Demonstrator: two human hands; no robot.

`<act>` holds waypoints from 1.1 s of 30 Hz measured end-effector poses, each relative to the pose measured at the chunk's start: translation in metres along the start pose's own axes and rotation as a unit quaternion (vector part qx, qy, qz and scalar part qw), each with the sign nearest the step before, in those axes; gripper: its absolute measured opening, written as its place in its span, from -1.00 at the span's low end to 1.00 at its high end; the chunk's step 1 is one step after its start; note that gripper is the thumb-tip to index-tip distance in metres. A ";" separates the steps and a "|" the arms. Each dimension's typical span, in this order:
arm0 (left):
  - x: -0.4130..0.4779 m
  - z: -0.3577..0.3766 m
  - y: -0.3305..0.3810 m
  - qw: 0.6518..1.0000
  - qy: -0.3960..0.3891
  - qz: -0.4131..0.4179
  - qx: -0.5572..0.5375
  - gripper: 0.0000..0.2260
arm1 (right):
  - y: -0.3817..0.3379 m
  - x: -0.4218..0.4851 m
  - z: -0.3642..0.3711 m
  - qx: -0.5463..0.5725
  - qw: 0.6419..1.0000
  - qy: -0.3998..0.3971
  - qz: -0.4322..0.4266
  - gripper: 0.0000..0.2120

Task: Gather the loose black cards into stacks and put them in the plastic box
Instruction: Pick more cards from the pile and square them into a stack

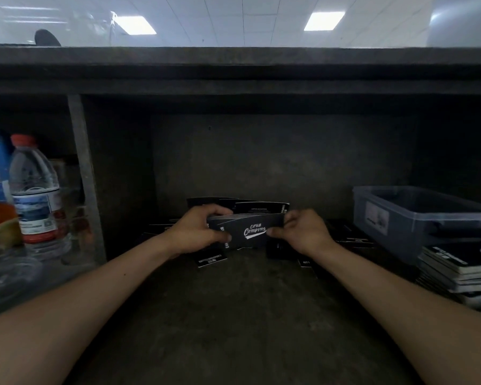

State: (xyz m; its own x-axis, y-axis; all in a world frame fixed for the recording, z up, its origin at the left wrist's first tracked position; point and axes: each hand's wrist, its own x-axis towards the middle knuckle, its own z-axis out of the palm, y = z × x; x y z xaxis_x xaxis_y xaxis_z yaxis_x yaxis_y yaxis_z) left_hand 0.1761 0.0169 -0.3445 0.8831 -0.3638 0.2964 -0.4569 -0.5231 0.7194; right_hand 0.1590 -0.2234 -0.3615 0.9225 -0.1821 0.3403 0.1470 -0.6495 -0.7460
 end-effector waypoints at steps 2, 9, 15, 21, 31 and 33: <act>0.001 0.002 -0.001 1.000 0.002 0.013 0.008 -0.54 | -0.001 -0.001 0.002 -0.079 0.996 -0.008 -0.030 -0.73; 0.007 -0.002 -0.002 0.996 0.075 0.030 -0.032 -0.62 | -0.005 0.006 -0.026 -0.128 0.989 -0.068 -0.034 -0.70; 0.010 -0.016 -0.014 0.985 0.152 -0.042 -0.064 -0.67 | -0.001 -0.005 -0.017 -0.321 0.925 -0.204 -0.017 -0.43; 0.012 -0.011 -0.014 0.991 0.086 -0.088 -0.056 -0.65 | -0.012 -0.003 -0.019 -0.197 0.965 -0.169 -0.038 -0.69; 0.011 -0.009 -0.017 0.988 0.122 -0.064 -0.067 -0.65 | 0.014 -0.006 -0.021 -0.372 0.887 -0.101 0.252 -0.12; 0.011 -0.008 -0.016 0.991 0.104 -0.066 -0.052 -0.66 | 0.007 -0.008 -0.014 -0.414 0.880 -0.111 0.207 -0.19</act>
State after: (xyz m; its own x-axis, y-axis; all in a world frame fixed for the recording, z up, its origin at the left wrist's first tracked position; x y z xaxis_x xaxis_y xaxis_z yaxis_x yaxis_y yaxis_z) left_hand 0.1942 0.0267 -0.3477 0.9421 -0.1247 0.3112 -0.3324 -0.4684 0.8186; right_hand 0.1473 -0.2368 -0.3611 0.8964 -0.4402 -0.0518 -0.4430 -0.8932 -0.0765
